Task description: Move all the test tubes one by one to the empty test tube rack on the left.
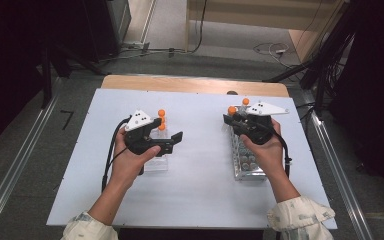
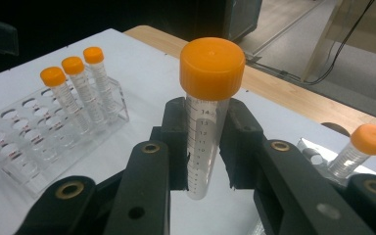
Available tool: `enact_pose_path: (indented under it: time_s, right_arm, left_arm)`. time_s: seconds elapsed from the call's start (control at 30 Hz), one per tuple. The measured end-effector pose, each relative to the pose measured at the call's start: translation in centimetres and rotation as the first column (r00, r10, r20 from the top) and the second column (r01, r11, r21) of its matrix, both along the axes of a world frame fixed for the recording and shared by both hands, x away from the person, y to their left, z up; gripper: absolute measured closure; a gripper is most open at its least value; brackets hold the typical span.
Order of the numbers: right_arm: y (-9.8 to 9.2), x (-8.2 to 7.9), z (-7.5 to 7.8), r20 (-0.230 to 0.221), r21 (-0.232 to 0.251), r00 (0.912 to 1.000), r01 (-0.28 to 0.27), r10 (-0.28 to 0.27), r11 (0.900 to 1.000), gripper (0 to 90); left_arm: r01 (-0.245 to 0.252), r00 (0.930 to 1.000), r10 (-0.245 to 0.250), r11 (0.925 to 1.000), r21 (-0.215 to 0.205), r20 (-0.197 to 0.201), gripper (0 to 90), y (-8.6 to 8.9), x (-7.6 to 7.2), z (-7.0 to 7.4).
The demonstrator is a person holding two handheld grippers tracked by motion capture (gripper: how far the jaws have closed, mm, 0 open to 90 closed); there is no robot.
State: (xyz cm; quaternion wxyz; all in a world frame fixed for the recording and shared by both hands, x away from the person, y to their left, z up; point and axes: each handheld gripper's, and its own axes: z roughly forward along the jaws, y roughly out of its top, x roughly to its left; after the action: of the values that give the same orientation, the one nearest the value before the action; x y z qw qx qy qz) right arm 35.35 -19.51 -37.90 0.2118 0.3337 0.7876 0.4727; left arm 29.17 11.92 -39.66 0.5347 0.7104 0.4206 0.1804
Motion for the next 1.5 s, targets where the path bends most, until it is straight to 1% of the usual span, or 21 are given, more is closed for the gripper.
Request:
enact_pose_path:
  time_s: [0.27,0.47,0.7,1.17,1.5]
  right_arm:
    - [1.4,-0.3,-0.9,-0.019,0.002,0.9994,-0.029,0.029,1.0,71.5]
    - [2.3,-0.6,-1.4,-0.029,0.005,0.9983,-0.051,0.051,0.999,71.4]
    - [3.6,-1.2,-1.8,-0.037,-0.002,0.9953,-0.09,0.09,0.996,71.4]
    - [5.9,-1.8,-3.0,-0.062,-0.019,0.9874,-0.147,0.145,0.989,71.5]
    - [7.5,-2.3,-3.9,-0.083,-0.035,0.9788,-0.19,0.187,0.981,71.4]
  left_arm:
    - [-0.001,1.0,0.001,1.0,0.004,-0.004,13.7,-0.1,0.0,-0.2]
    - [0.007,1.0,-0.007,0.9999,0.015,-0.005,13.3,-0.4,0.0,-0.3]
    - [0.008,1.0,-0.008,0.9999,0.009,-0.001,13.2,-0.5,-0.1,-0.2]
    - [0.026,0.9996,-0.026,0.9996,0.011,-0.005,13.2,-0.9,-0.1,-0.4]
    - [0.042,0.9991,-0.042,0.999,0.012,0.002,13.4,-1.3,-0.2,-0.4]
